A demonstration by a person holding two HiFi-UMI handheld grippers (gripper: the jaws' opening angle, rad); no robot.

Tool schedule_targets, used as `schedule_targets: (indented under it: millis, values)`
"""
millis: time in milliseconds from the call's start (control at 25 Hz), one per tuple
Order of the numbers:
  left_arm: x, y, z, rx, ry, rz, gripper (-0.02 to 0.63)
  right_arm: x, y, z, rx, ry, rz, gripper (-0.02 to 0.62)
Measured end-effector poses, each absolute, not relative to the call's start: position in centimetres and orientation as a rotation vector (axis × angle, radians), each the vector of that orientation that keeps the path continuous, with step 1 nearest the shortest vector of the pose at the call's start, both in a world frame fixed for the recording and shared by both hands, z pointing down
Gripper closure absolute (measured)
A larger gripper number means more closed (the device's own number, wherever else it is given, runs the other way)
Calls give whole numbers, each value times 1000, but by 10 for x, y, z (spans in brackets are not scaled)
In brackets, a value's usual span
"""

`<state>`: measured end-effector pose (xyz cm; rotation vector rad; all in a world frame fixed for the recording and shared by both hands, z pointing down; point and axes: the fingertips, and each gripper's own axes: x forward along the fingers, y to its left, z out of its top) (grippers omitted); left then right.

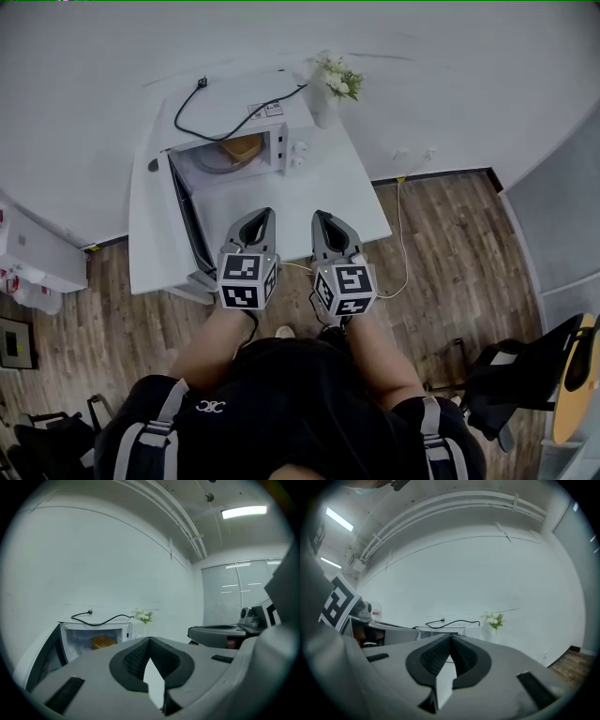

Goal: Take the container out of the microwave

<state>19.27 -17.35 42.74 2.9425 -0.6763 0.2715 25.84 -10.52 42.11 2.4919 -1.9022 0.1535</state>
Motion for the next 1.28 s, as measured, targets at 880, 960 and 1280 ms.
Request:
schedule_targets:
  millis: [880, 960, 1280]
  values:
    - [187, -241, 435, 2825, -1007, 241, 592, 263, -220, 441, 2103, -2108, 66, 589]
    - [188, -251, 437, 2808, -1050, 241, 593, 268, -234, 449, 2055, -2128, 78, 589]
    - [197, -285, 455, 2697, -1210, 279, 592, 290, -285, 478, 1819, -2060, -94, 589]
